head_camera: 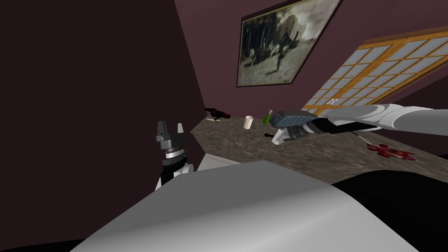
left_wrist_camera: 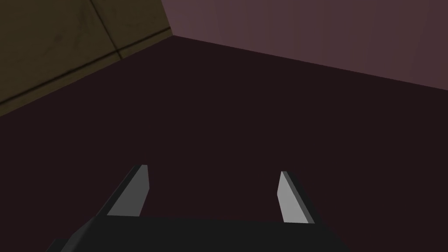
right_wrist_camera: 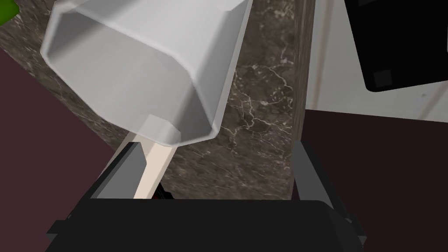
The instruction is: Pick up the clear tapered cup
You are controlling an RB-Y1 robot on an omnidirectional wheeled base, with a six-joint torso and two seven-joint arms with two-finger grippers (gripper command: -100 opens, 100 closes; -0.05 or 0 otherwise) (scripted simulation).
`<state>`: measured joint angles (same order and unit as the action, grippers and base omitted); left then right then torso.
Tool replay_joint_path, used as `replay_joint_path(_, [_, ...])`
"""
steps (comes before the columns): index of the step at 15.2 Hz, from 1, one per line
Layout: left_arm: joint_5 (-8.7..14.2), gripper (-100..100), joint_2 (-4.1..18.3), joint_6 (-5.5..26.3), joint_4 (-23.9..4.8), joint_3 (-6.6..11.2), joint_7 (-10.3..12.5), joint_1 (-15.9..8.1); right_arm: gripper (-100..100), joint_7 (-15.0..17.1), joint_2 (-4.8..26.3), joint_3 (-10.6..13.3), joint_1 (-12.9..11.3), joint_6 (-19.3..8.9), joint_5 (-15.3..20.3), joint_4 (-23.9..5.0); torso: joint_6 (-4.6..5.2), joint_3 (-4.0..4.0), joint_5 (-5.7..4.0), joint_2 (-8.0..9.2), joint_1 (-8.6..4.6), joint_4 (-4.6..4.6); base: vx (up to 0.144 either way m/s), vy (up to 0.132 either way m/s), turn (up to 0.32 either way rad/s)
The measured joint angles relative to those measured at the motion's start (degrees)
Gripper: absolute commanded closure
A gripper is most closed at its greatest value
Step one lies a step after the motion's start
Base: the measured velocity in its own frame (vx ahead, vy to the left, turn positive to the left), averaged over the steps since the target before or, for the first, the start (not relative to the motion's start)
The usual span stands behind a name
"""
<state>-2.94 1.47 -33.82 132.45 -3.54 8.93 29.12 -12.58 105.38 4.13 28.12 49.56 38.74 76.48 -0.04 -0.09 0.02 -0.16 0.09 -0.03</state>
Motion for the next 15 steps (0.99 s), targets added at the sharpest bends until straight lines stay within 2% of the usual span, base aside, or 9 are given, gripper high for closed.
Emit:
replay_joint_path(1, [0.0,0,0.0,0.0,0.0,0.00,0.0,0.0,-100,0.5,0.5,1.5,-1.3,0.8,1.6,-0.8,0.02,-0.02,0.00,-0.03,0.01,-0.01,0.037,0.010,0.037])
replay_joint_path(2, [0.0,0,0.0,0.0,0.0,0.00,0.0,0.0,-100,0.2,1.3,0.7,0.1,1.0,1.1,-1.1,0.03,-0.01,0.01,-0.02,0.00,0.00,0.022,0.004,-0.004])
replay_joint_path(3, [0.0,0,0.0,0.0,0.0,0.00,0.0,0.0,-100,-0.4,2.2,-0.4,2.0,0.8,0.1,-0.9,0.04,0.01,0.00,0.03,-0.01,0.00,0.027,0.010,0.048])
replay_joint_path(4, [0.0,0,0.0,0.0,0.0,0.00,0.0,0.0,-100,-2.1,4.4,-1.9,7.2,-0.1,-2.8,-0.9,0.03,0.01,0.00,0.03,0.00,0.00,0.031,0.011,0.069])
replay_joint_path(6, [0.0,0,0.0,0.0,0.0,0.00,0.0,0.0,-100,-0.5,3.1,-1.2,4.8,1.0,1.5,-1.3,0.04,0.03,-0.01,0.05,-0.03,0.01,0.024,0.008,0.040])
replay_joint_path(7, [0.0,0,0.0,0.0,0.0,0.00,0.0,0.0,-100,1.0,1.9,1.3,0.5,2.2,5.7,-1.7,0.03,0.04,-0.03,0.06,-0.04,0.02,0.028,0.008,0.057])
replay_joint_path(10, [0.0,0,0.0,0.0,0.0,0.00,0.0,0.0,-100,-0.6,4.9,1.5,4.0,1.7,2.5,-2.0,0.05,0.05,-0.01,0.08,-0.04,0.02,0.019,0.002,0.021])
replay_joint_path(11, [0.0,0,0.0,0.0,0.0,0.00,0.0,0.0,-100,-3.0,8.3,4.0,6.3,0.1,-2.7,-1.8,0.02,0.03,0.01,0.07,-0.02,0.01,0.027,0.004,0.059])
replay_joint_path(15, [0.0,0,0.0,0.0,0.0,0.00,0.0,0.0,-100,-1.9,6.8,3.6,5.3,1.4,-0.5,-2.4,0.05,0.08,-0.02,0.14,-0.05,0.03,0.008,0.002,0.005])
